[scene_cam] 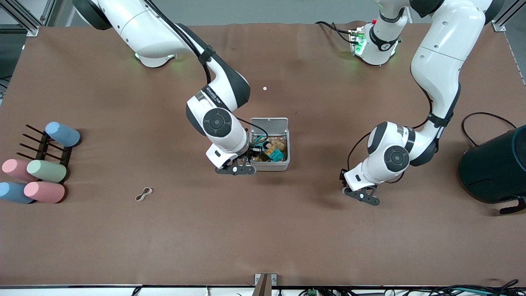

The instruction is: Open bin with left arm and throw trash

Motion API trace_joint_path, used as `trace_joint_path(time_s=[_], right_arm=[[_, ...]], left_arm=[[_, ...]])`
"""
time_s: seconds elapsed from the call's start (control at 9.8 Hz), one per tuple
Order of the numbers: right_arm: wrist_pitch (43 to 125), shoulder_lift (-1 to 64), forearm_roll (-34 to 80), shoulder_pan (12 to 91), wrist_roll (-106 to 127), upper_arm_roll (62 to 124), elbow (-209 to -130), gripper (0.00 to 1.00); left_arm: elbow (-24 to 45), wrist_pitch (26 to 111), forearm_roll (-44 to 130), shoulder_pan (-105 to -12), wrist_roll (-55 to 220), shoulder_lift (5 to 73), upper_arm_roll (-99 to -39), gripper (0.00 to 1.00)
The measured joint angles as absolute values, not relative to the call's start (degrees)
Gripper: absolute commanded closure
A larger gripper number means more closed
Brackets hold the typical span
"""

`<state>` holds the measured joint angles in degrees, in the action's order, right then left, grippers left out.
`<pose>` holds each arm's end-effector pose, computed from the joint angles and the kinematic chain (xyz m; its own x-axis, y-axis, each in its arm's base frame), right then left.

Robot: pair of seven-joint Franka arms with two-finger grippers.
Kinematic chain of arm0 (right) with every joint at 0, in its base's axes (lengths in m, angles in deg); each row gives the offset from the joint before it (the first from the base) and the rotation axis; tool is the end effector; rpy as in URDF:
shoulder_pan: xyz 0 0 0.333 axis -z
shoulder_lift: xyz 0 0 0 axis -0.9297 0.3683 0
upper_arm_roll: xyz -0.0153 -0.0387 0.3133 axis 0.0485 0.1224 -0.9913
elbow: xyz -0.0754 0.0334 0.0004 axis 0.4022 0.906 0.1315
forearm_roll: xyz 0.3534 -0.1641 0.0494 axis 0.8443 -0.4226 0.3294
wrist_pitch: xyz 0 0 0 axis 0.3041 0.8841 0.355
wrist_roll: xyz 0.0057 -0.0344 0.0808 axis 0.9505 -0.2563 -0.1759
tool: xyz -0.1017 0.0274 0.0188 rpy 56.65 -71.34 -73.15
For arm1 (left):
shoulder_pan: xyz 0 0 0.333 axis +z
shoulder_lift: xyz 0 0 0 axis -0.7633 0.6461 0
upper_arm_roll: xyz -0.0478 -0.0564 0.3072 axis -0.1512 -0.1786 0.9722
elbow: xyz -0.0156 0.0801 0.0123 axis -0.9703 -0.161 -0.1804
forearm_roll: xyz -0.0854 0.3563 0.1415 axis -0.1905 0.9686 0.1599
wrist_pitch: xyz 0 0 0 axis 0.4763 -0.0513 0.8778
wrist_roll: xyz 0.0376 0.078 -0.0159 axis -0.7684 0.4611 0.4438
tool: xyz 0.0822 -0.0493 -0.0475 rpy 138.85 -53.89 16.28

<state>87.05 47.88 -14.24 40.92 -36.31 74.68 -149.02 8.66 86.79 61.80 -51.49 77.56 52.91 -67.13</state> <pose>0.5776 0.4472 0.3081 0.9934 -0.0673 -0.0924 -0.0773 -0.9910 -0.1095 0.6441 -0.1921 0.2038 0.9392 -0.3433 -0.0043 -0.3422 -0.9373 0.0664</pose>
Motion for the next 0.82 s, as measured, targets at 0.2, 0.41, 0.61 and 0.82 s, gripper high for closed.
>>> trace_joint_path(time_s=[0.2, 0.41, 0.61, 0.82], right_arm=[[87.63, 47.7, -13.29, 39.08, -38.73, 73.95, -148.87, 0.98], [88.42, 47.72, -13.15, 36.98, -39.58, 73.73, -148.54, 0.98], [88.38, 47.7, -12.77, 37.03, -39.59, 73.77, -147.28, 0.81], [88.34, 47.87, -12.68, 36.42, -39.92, 73.67, -147.22, 0.0]], left_arm=[[3.27, 77.86, 61.75, -52.69, 81.0, 51.51, -68.27, 1.0], [0.06, 72.98, 61.75, -53.26, 83.9, 50.8, -69.85, 1.0], [-0.18, 72.66, 61.64, -53.31, 86.69, 50.84, -70.47, 1.0], [-0.18, 72.63, 61.62, -53.77, 92.45, 50.92, -72.74, 1.0]])
